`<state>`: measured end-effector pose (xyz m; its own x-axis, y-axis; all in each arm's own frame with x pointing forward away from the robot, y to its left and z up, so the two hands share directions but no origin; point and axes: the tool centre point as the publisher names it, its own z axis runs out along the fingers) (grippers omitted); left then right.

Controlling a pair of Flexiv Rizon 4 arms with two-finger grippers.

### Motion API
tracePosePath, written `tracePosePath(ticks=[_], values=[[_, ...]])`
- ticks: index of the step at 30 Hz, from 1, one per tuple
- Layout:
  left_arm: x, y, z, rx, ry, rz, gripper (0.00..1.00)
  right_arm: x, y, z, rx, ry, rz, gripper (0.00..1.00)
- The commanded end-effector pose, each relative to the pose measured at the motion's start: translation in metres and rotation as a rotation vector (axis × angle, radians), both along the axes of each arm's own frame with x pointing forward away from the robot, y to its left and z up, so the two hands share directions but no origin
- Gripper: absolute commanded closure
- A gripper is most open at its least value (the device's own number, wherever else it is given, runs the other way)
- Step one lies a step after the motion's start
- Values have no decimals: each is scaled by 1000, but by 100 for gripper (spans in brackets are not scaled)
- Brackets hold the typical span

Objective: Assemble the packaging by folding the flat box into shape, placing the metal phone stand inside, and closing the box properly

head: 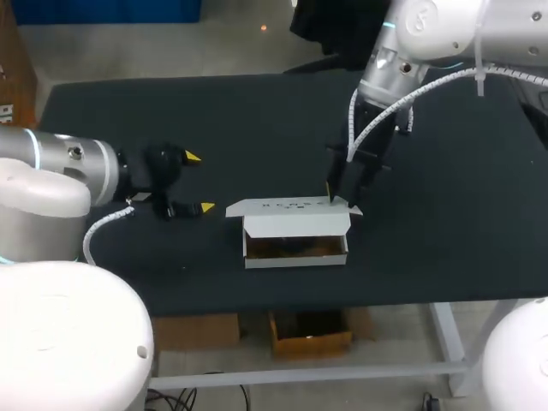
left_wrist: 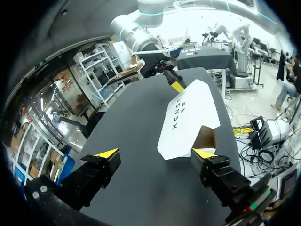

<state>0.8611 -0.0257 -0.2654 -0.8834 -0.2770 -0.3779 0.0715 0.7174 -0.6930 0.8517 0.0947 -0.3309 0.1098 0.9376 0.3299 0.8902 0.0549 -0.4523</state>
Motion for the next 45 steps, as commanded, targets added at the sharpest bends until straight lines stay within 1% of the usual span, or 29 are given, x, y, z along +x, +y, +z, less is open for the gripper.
tracePosePath(ticks=[1,12,13,14,15,16,17,18,19,20,21,22,23,24,26,27,28,30,31,45], values=[[2,-4,4,163,157,-79,0,-3,-1,-2,4,-6,-2,60],[2,-4,4,163,157,-79,0,-4,-3,-7,9,-9,-5,61],[3,-8,4,129,186,-88,0,-5,-3,-6,9,-10,-5,61],[3,-13,7,86,237,-82,0,-6,-3,-6,9,-11,-6,61],[4,-17,10,66,257,-80,0,-6,-3,-6,8,-12,-7,61],[3,-22,12,48,286,-50,0,-7,-3,-5,8,-14,-7,61],[3,-27,16,23,351,-20,0,-7,-3,-5,8,-16,-7,61],[4,-31,20,8,396,3,0,-8,-3,-5,8,-18,-7,61],[5,-35,23,-9,448,53,0,-8,-2,-5,7,-19,-8,61],[7,-39,26,-11,514,98,0,-9,-2,-5,7,-20,-7,61],[7,-43,28,-6,534,129,0,-9,-2,-5,6,-22,-7,61],[6,-47,29,-4,579,210,0,-10,-2,-5,6,-23,-7,61],[8,-52,30,8,641,267,0,-10,-2,-6,6,-24,-7,61],[7,-54,31,18,665,285,0,-10,-2,-6,6,-24,-7,62],[11,-61,31,42,788,432,0,-11,-2,-7,6,-25,-7,62],[8,-63,29,63,763,444,0,-12,-2,-8,6,-25,-8,62],[8,-66,28,78,823,514,0,-12,-2,-8,5,-26,-9,62],[12,-69,26,96,935,558,0,-13,-2,-8,5,-29,-11,61],[14,-70,24,98,992,611,0,-13,-2,-9,4,-30,-12,61],[14,-70,24,98,992,611,0,-13,-2,-13,10,-42,-14,62]])
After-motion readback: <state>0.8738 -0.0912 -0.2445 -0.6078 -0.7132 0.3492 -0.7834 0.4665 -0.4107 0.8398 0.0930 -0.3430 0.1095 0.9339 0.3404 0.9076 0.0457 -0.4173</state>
